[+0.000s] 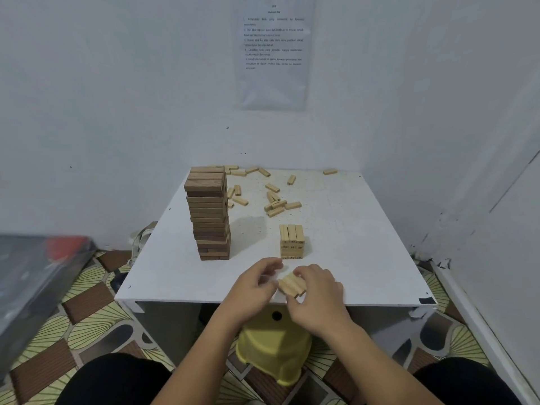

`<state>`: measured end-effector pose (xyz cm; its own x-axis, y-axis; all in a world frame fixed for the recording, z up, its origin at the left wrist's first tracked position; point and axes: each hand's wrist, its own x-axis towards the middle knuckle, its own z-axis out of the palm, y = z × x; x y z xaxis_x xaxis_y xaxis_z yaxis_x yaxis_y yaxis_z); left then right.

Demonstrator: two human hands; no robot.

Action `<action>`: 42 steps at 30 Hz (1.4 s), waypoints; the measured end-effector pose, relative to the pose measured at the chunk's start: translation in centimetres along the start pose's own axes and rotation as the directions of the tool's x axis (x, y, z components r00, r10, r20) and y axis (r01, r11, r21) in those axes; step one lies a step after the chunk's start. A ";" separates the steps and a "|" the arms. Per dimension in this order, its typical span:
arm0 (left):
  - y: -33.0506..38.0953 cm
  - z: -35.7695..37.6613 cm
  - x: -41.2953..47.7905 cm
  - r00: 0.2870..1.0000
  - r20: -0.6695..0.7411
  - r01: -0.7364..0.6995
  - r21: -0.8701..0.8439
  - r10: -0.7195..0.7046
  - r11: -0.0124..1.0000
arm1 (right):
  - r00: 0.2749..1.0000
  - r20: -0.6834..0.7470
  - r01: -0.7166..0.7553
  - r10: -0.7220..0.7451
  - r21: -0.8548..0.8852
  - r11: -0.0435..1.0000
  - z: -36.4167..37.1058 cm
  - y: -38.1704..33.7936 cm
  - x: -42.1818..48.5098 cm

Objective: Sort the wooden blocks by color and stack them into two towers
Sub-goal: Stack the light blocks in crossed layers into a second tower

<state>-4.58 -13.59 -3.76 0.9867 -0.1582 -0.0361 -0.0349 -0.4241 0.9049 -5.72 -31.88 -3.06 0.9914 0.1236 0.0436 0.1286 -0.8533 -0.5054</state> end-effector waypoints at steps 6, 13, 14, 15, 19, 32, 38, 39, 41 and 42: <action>0.7 0.4 -0.4 0.998 -0.070 0.005 -0.023 -0.007 1.000 | 0.962 0.169 0.202 -0.213 0.079 0.976 -1.3 0.8 1.1; -0.3 0.3 -2.8 0.999 0.017 -0.036 0.754 0.036 0.656 | 0.998 0.053 0.043 -0.032 -0.235 0.971 0.1 1.3 -1.2; -0.7 0.6 -3.1 0.999 0.033 -0.022 0.803 -0.009 0.596 | 0.996 0.092 0.035 -0.011 -0.269 0.962 0.4 1.2 -1.6; -0.9 0.9 -3.3 0.999 0.041 -0.015 0.829 -0.033 0.560 | 0.993 0.122 0.033 0.003 -0.295 0.955 0.7 1.1 -1.9; -0.3 2.0 -3.1 0.996 0.058 -0.015 0.871 -0.073 0.492 | 0.987 0.153 0.014 0.043 -0.359 0.933 1.6 0.2 -2.1; 0.4 2.0 -3.0 0.989 0.102 -0.042 0.894 -0.111 0.447 | 0.983 0.184 0.046 0.020 -0.347 0.937 1.4 -0.1 -2.0; 1.1 -0.3 -3.1 0.993 0.118 -0.065 0.730 -0.032 0.680 | 0.988 0.155 0.023 -0.021 -0.013 1.000 -0.1 1.3 -2.2; 1.3 -0.7 -2.9 0.992 0.125 -0.091 0.704 0.004 0.704 | 0.991 0.123 0.045 -0.044 -0.001 0.999 -0.4 1.4 -2.1; 1.9 -1.4 -2.2 0.988 0.144 -0.140 0.651 0.060 0.746 | 0.993 0.069 0.094 -0.093 -0.024 0.995 -0.8 1.6 -1.5; 2.3 -1.6 -1.8 0.985 0.156 -0.160 0.630 0.078 0.760 | 0.992 0.066 0.111 -0.108 -0.041 0.993 -0.9 1.6 -1.0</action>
<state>-6.16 -12.85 -0.98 0.9443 -0.3275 -0.0312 -0.2838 -0.8590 0.4262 -6.48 -33.83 -3.08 0.9678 0.2484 0.0406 0.2387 -0.8543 -0.4618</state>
